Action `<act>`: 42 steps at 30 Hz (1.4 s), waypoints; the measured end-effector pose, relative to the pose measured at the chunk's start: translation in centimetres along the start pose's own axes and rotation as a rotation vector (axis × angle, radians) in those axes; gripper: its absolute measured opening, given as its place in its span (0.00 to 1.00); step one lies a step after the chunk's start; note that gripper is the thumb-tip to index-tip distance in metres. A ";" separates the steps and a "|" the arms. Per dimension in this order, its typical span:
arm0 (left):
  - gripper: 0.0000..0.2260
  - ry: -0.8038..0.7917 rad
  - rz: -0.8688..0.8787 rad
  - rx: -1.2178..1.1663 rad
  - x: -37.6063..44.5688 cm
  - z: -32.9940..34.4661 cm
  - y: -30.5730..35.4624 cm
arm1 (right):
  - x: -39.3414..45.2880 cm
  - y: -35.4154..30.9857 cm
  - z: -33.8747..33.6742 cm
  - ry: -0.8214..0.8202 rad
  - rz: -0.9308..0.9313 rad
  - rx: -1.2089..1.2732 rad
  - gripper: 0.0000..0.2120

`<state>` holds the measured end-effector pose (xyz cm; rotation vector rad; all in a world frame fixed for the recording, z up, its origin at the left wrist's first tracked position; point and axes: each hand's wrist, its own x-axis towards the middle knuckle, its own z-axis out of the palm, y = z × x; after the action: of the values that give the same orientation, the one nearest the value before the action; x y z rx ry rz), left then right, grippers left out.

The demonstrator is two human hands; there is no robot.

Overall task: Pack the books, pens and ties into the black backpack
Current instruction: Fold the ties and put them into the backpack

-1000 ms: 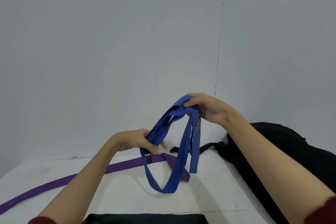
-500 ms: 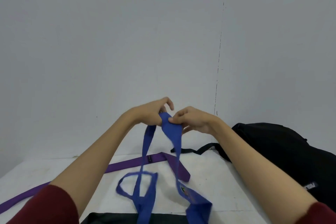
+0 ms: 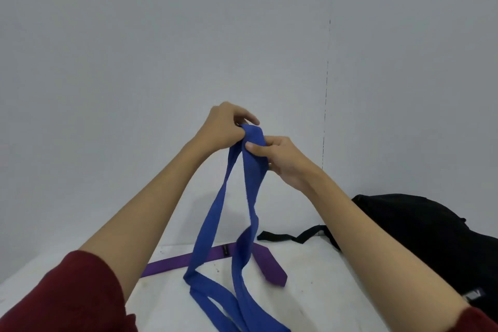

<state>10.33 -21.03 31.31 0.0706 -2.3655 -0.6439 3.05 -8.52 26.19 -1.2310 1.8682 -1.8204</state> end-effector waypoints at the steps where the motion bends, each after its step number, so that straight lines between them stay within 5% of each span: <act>1: 0.13 0.005 -0.013 0.010 0.1 -0.1 -0.4 | 0.2 -0.4 -0.2 0.026 -0.031 0.048 0.06; 6: 0.07 -0.061 -0.281 0.013 -1.6 0.5 -5.0 | 0.2 -1.3 -2.2 0.078 -0.076 0.121 0.09; 10: 0.07 0.107 -0.187 -0.299 -0.5 -0.2 -2.8 | 0.8 -0.8 -1.3 0.069 -0.021 -0.003 0.07; 15: 0.10 0.104 -0.021 -0.350 1.7 -2.4 1.3 | 1.7 -2.7 0.1 0.157 -0.108 0.055 0.10; 21: 0.19 0.102 -0.255 -0.823 -0.4 -0.8 0.0 | 3.0 -7.0 0.6 0.293 -0.177 -0.033 0.10; 26: 0.16 -0.023 -0.315 -0.948 -2.6 1.6 -1.1 | 3.9 -7.9 1.9 0.239 -0.080 -0.024 0.11; 31: 0.12 -0.065 -0.347 -0.857 -2.8 1.5 -1.7 | 4.2 -7.1 2.2 0.284 0.019 -0.074 0.02; 42: 0.07 0.207 -0.304 -0.702 -2.1 1.6 -2.4 | 4.4 -6.2 0.7 0.294 -0.048 -0.419 0.08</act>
<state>10.66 -22.03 27.87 0.1763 -1.8290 -1.4988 3.22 -11.25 33.34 -1.1873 2.5021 -1.7679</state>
